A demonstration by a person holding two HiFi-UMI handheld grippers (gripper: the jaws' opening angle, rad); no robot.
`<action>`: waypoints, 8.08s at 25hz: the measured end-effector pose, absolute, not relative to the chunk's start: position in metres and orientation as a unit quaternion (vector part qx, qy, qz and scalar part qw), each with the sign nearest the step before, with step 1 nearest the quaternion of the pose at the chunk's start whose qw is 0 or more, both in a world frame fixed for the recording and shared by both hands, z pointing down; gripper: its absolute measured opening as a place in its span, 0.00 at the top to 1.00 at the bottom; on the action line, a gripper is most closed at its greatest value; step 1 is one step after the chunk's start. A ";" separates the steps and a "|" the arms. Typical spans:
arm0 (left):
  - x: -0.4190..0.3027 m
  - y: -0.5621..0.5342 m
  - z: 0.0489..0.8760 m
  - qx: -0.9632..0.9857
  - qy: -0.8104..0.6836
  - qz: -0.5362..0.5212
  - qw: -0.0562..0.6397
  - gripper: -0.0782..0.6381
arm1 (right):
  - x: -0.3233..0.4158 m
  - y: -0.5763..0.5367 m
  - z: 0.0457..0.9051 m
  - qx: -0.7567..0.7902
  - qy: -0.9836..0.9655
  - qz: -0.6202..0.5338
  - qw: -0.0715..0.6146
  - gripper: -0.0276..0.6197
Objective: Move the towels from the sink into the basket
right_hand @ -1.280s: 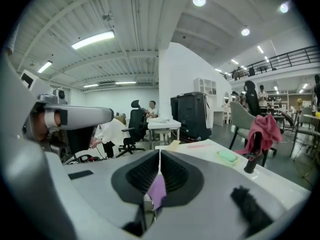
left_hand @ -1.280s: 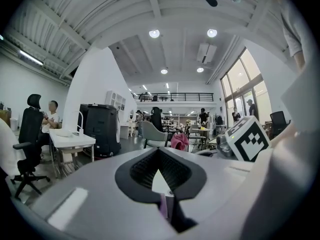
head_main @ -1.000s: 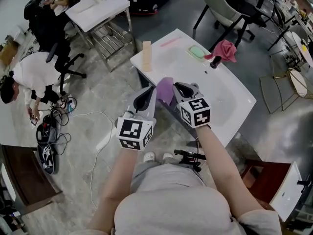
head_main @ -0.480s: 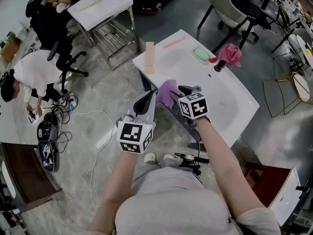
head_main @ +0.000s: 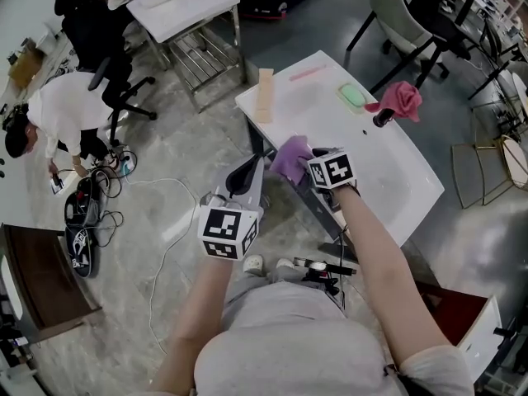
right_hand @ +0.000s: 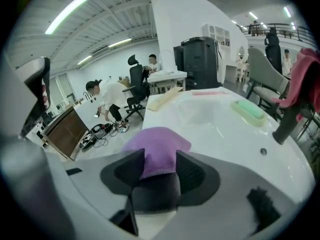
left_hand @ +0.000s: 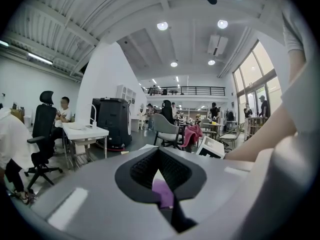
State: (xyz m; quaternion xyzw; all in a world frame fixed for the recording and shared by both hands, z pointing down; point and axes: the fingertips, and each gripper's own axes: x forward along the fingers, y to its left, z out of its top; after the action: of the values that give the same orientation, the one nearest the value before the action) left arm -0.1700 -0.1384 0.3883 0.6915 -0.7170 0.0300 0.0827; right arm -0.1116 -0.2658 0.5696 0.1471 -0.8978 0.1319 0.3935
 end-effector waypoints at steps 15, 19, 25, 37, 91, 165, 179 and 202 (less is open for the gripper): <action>-0.186 -0.120 0.384 0.678 -0.730 0.031 0.084 0.88 | -0.110 -0.270 0.586 0.159 -0.880 0.231 0.383 0.65; -0.188 -0.112 0.381 0.673 -0.735 0.028 0.080 0.88 | -0.105 -0.274 0.584 0.185 -0.877 0.232 0.379 0.78; -0.193 -0.105 0.373 0.669 -0.739 0.029 0.073 0.88 | -0.099 -0.277 0.582 0.203 -0.874 0.241 0.370 0.87; -0.187 -0.103 0.369 0.677 -0.732 0.032 0.065 0.88 | -0.092 -0.271 0.563 0.211 -0.888 0.249 0.324 0.87; -0.189 -0.052 0.349 0.673 -0.738 0.007 0.044 0.88 | -0.124 -0.136 0.373 0.127 -0.977 0.149 0.083 0.87; -0.301 -0.010 0.654 0.601 -0.736 0.046 0.308 0.88 | -0.272 -0.065 0.703 0.073 -0.911 0.217 0.344 0.87; -0.305 0.013 0.687 0.591 -0.730 0.043 0.342 0.88 | -0.293 -0.045 0.791 0.044 -0.884 0.189 0.425 0.87; -0.300 0.021 0.666 0.572 -0.746 0.062 0.335 0.88 | -0.281 -0.028 0.743 0.042 -0.897 0.173 0.405 0.75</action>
State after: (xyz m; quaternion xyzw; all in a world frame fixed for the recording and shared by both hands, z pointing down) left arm -0.3003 0.0210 0.6661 0.5721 -0.7462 0.0618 0.3347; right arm -0.2809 -0.0276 0.7429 0.0425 -0.8967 0.1725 0.4054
